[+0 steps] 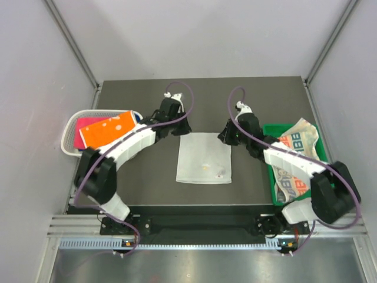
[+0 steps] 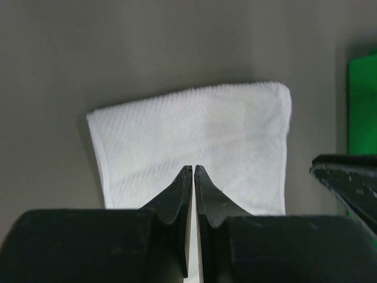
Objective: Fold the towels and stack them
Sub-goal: Fold the towel
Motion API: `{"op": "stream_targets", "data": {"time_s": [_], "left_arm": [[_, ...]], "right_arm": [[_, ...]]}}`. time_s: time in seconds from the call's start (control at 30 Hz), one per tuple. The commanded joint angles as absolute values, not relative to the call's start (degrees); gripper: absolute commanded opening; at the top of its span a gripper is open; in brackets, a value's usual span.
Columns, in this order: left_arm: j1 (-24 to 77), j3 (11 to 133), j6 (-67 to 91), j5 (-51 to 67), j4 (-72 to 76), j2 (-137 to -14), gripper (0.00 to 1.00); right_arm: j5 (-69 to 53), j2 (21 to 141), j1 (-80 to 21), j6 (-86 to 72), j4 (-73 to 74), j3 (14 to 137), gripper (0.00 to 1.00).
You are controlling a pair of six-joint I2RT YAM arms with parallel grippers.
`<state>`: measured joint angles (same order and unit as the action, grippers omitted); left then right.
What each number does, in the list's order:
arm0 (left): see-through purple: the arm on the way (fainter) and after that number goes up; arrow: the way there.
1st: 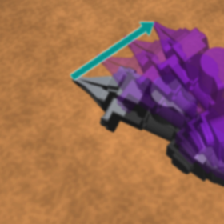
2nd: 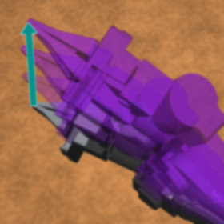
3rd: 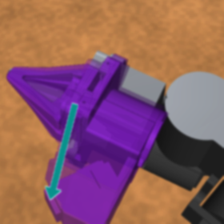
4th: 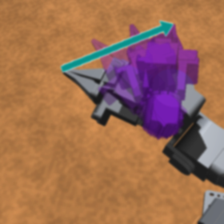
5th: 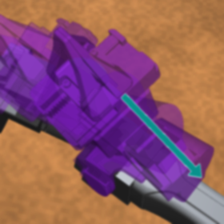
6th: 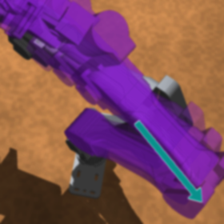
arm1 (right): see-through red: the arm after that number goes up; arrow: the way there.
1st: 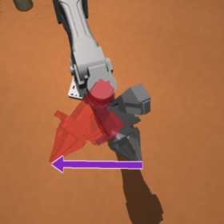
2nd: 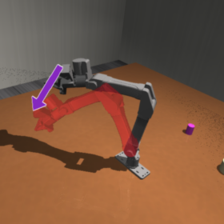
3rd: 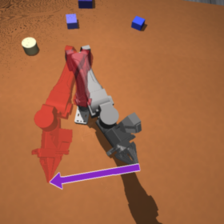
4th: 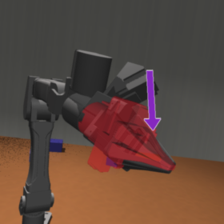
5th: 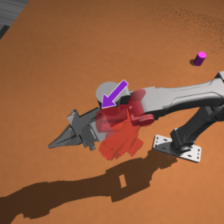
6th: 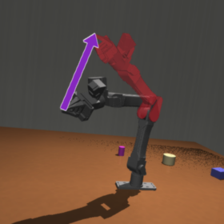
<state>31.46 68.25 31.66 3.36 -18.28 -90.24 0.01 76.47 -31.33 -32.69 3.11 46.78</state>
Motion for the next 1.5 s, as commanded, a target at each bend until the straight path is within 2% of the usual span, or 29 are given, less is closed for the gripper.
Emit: {"op": "stream_targets", "data": {"time_s": [0.0, 0.17, 0.47, 1.03, 1.27, 1.37, 1.47], "left_arm": [[28.83, 71.88, 33.92, 8.96, -8.10, -100.53, 0.10], [25.50, 75.41, 32.43, 14.41, -1.77, -109.94, 0.07], [23.56, 75.68, 31.29, 11.18, -3.94, -116.63, 0.06], [21.18, 74.97, 30.94, 6.07, -8.96, -117.86, 0.04], [20.83, 77.69, 29.62, 8.51, -10.19, -118.04, 0.11], [20.83, 79.10, 29.01, 9.66, -10.55, -117.78, 0.15], [20.83, 80.68, 27.86, 10.02, -10.81, -116.64, 0.23]], "right_arm": [[-10.00, 85.23, -28.92, -35.94, -12.90, 50.36, 0.16], [-14.85, 99.56, -27.60, -43.14, -28.11, 54.31, 0.10], [-15.56, 113.64, -26.55, -46.14, -31.64, 59.59, 0.05], [-13.10, 109.43, -16.53, -35.61, -26.03, 52.12, 0.07], [-11.60, 106.18, -14.94, -31.73, -21.45, 54.05, 0.10], [-10.73, 103.63, -15.03, -30.15, -17.94, 55.19, 0.15], [-8.45, 100.47, -15.03, -28.83, -13.02, 56.77, 0.24]]}}
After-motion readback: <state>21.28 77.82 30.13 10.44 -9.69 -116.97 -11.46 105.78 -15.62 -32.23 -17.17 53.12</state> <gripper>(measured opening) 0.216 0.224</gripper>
